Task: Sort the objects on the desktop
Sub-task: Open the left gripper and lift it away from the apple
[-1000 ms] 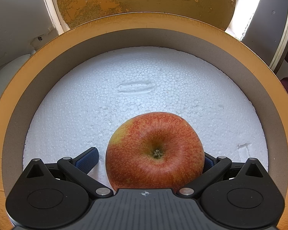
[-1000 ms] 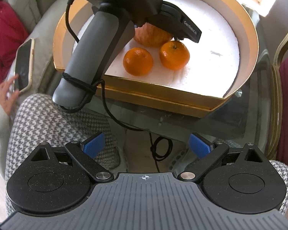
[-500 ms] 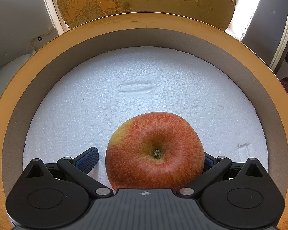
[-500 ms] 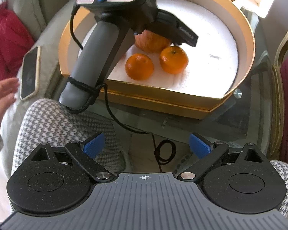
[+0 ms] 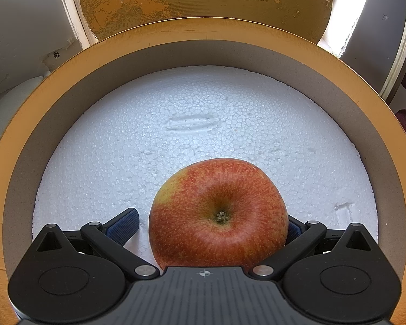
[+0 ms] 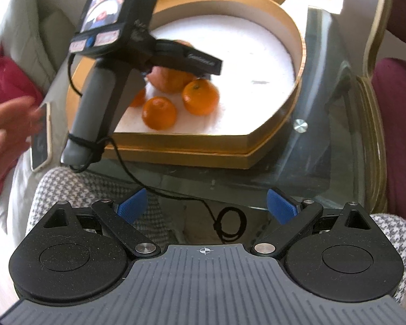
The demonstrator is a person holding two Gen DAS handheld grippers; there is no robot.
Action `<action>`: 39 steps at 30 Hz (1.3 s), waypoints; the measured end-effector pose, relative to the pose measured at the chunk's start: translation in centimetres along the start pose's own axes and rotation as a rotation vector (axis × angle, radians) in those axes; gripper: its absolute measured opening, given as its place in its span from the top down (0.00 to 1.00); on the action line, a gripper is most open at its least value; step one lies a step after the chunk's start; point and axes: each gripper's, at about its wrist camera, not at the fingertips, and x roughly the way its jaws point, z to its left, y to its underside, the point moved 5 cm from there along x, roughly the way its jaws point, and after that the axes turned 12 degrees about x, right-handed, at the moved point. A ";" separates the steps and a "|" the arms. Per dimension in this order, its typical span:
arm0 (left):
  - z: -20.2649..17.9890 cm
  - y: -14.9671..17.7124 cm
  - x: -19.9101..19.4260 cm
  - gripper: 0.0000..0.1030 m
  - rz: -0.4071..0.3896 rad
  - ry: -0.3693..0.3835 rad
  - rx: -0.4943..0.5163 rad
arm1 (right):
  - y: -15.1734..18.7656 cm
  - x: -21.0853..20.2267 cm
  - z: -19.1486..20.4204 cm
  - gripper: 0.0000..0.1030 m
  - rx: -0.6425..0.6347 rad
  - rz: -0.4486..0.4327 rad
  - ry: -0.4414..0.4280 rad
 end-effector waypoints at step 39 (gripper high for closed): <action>-12.5 -5.4 -11.1 0.01 -0.261 -0.067 0.002 | -1.7 -5.5 -4.4 0.05 0.092 -0.156 0.015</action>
